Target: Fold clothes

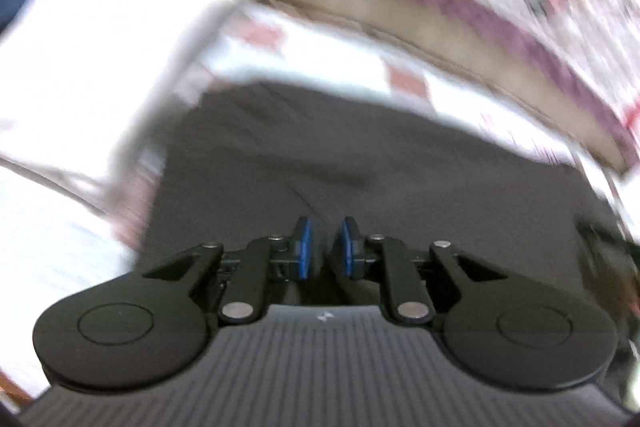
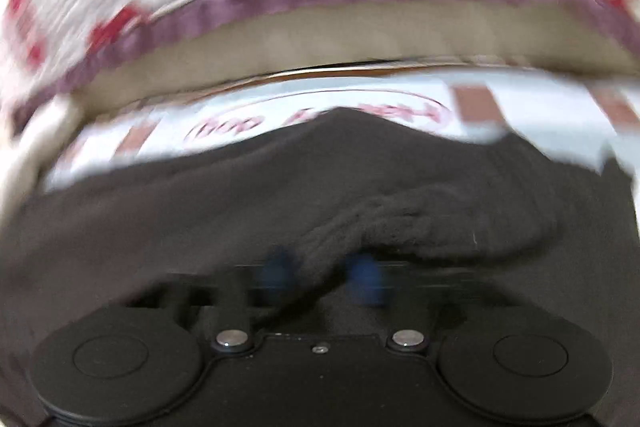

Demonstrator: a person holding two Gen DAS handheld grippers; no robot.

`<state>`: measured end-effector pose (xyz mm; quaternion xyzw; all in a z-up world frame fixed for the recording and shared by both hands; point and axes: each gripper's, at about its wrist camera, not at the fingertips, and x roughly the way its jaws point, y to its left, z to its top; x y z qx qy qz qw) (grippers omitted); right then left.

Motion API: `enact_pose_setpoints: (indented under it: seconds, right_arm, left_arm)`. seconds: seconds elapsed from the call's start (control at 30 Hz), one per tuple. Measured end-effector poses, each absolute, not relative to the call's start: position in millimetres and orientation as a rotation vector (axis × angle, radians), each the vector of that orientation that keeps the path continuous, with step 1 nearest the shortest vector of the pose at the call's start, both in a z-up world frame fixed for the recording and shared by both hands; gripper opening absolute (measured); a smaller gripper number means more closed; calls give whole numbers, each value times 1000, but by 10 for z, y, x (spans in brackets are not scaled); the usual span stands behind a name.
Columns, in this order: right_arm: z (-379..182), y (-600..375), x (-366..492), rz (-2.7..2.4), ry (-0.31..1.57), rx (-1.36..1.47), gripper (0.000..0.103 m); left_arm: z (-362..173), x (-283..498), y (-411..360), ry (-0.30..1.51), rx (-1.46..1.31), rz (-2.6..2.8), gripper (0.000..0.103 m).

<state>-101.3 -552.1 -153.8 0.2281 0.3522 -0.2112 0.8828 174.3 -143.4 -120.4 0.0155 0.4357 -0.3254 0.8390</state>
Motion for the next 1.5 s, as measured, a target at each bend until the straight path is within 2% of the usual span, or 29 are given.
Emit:
enact_pose_setpoints:
  seconds: [0.03,0.07,0.1,0.17,0.37,0.4,0.53,0.6,0.8,0.93,1.07,1.2,1.27,1.3,1.33,1.5]
  right_arm:
    - [-1490,-5487,-1011,-425,732,445,9]
    - [-1445,-5455,-1011,-413,732,416,8]
    - [-1421,-5433,-1035,-432,744,396,8]
    - [-1355,-5348,-1123,-428,762,396,9]
    - [-1112,-4992,-1484,-310,800,495,42]
    - [-1071,-4933,-1544,-290,806,512,53]
    - [-909,-4696,-1785,-209,830,577,55]
    - [-828,-4583,-1917,-174,841,612,55]
    - [-792,-4481,-3038,-365,872,791,58]
    - [-989,-4257,-3479,-482,943,820,58]
    - [-1249,-4245,-3651,-463,852,995,58]
    - [-1463,-4255,-3523,-395,862,1061,57]
    - [-1526,-4266,-3541,-378,774,1096,48]
    - [-1558,-4271,-3550,-369,729,1113,27]
    - [-1589,-4276,-3559,-359,685,1129,15]
    - [-1388,-4246,-3472,-342,580,1013,13]
  left_arm:
    - [-1159,1786,-1376,891,10,-667,23]
    - [-1138,1835,-1321,877,-13,-650,34]
    - [-1150,1873,-1296,883,-29,-643,41]
    - [-1262,1924,-1320,951,-44,-654,40]
    - [-1487,1715,-1644,1088,4,-864,43]
    - [-1493,1645,-1708,1092,24,-911,43]
    - [-1530,1328,-1931,1085,139,-1057,44]
    - [-1521,1182,-1989,1075,171,-1128,40]
    - [-1486,701,-2080,1159,171,-1446,39]
    - [-1577,367,-2231,1222,293,-1597,43]
    - [-1673,166,-2323,1271,401,-1650,48]
    - [-1743,70,-2362,1340,446,-1627,50]
    - [-1731,61,-2354,1343,434,-1566,50]
    - [-1696,62,-2344,1324,414,-1575,50]
    - [-1662,63,-2333,1304,393,-1583,50]
    - [-1489,68,-2283,1203,292,-1621,50]
